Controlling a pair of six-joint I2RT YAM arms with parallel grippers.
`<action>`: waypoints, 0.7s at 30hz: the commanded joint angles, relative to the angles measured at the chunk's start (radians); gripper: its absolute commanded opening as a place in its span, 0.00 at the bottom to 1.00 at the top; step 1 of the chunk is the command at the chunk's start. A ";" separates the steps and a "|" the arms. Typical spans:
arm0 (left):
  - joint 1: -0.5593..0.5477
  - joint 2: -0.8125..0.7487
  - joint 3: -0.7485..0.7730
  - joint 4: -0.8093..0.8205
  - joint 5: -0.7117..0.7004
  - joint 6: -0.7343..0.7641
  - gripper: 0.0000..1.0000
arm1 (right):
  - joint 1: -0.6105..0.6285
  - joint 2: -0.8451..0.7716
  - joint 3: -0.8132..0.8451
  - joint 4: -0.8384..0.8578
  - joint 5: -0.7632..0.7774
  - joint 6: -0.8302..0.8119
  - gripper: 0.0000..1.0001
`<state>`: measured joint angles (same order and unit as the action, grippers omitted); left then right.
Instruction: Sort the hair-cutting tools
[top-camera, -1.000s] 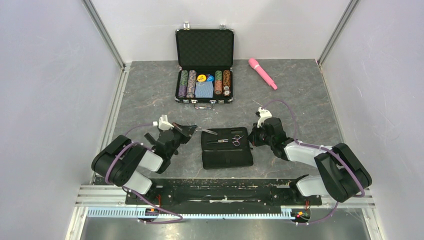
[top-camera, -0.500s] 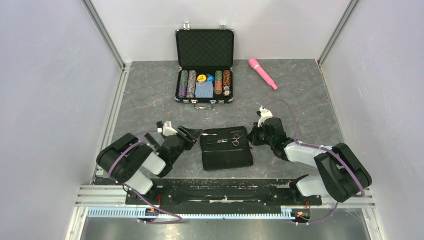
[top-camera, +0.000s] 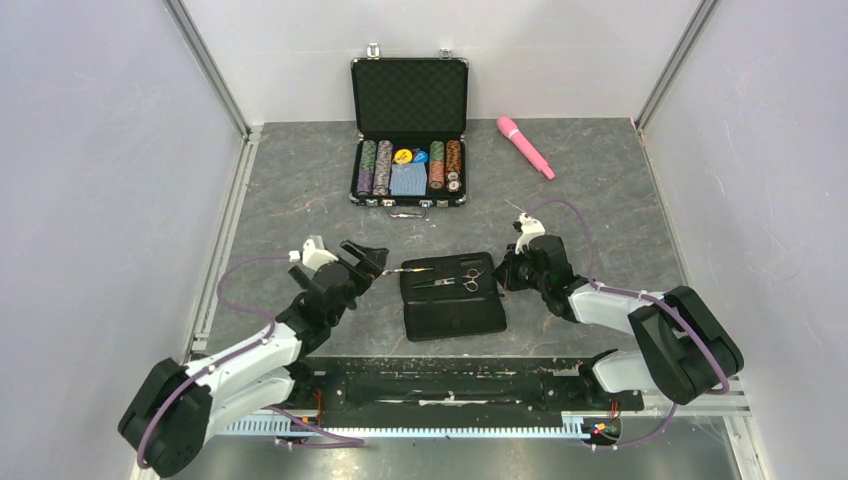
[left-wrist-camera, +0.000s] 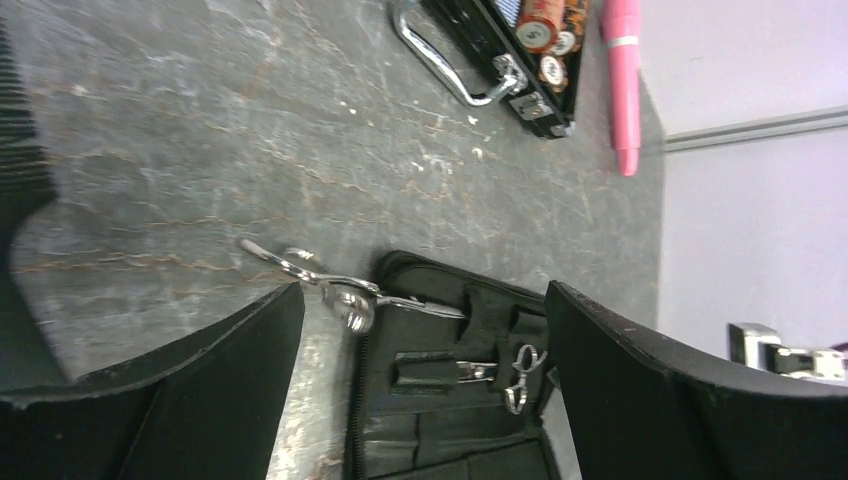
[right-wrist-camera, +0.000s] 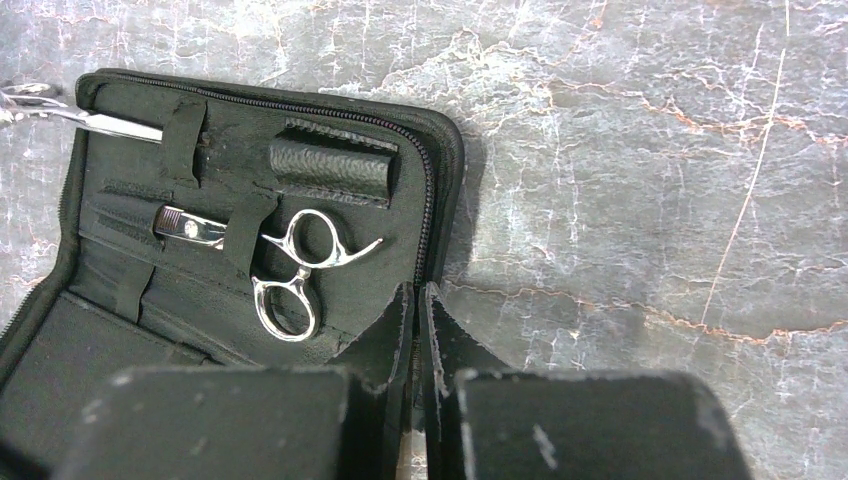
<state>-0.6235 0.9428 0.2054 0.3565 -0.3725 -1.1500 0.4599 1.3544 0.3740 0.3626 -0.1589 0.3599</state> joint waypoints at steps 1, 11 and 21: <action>0.005 -0.047 0.086 -0.306 -0.103 0.156 0.94 | 0.000 -0.004 -0.006 0.069 -0.021 0.007 0.00; 0.072 0.213 0.339 -0.475 0.061 0.296 0.74 | 0.000 -0.023 -0.010 0.068 -0.022 0.000 0.00; 0.085 0.359 0.395 -0.519 0.127 0.263 0.61 | 0.000 -0.017 -0.006 0.069 -0.026 0.000 0.00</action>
<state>-0.5426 1.2774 0.5529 -0.1253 -0.2554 -0.9054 0.4599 1.3529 0.3656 0.3744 -0.1600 0.3592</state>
